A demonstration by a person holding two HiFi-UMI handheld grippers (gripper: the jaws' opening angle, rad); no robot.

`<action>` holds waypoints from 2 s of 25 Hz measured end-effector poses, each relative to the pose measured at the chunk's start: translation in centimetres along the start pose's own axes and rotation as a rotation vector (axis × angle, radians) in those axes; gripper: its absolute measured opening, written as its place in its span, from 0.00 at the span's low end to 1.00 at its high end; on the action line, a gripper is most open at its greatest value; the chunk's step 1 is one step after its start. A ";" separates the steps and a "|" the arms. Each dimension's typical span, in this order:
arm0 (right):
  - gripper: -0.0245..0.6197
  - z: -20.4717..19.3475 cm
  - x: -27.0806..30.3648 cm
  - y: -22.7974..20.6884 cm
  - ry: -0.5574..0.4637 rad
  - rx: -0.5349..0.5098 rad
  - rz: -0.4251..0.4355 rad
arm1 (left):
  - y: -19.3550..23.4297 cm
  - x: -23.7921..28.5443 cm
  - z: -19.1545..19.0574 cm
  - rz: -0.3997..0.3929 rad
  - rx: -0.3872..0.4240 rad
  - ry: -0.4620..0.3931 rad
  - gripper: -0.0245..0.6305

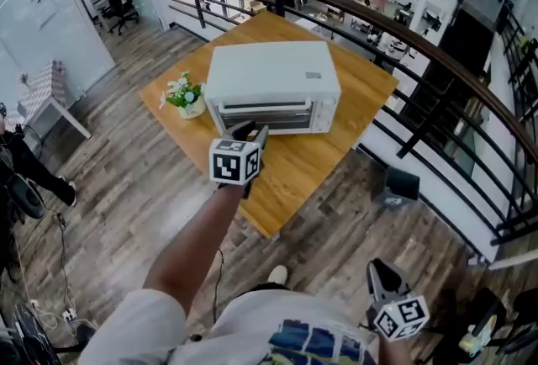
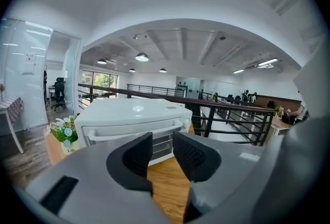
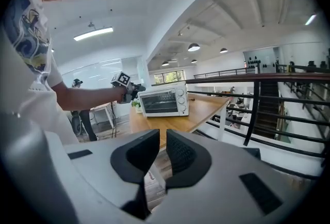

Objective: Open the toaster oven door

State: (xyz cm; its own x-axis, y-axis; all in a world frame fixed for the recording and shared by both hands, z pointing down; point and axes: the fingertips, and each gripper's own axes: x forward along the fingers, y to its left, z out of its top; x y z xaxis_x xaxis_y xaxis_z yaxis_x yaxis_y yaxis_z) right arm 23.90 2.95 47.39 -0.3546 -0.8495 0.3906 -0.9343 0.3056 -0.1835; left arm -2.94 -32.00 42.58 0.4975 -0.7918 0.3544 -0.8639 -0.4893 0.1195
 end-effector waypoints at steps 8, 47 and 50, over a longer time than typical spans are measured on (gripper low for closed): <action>0.10 -0.8 0.9 0.1 0.001 0.062 -0.118 | 5.5 5.9 1.0 0.039 -0.013 0.059 0.25; 0.08 0.1 2.9 -0.4 -0.010 0.071 -0.124 | 9.2 9.7 -0.5 0.127 -0.071 0.115 0.27; 0.08 0.8 2.9 -0.2 -0.017 0.064 -0.126 | 9.2 9.5 -0.6 0.126 -0.073 0.113 0.27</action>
State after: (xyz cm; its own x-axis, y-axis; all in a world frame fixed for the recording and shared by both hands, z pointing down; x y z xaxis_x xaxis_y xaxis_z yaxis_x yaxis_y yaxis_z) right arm 23.04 0.10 47.87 -0.2338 -0.8868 0.3988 -0.9668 0.1687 -0.1917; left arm -6.20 -43.76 47.59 0.3764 -0.7968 0.4727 -0.9243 -0.3577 0.1330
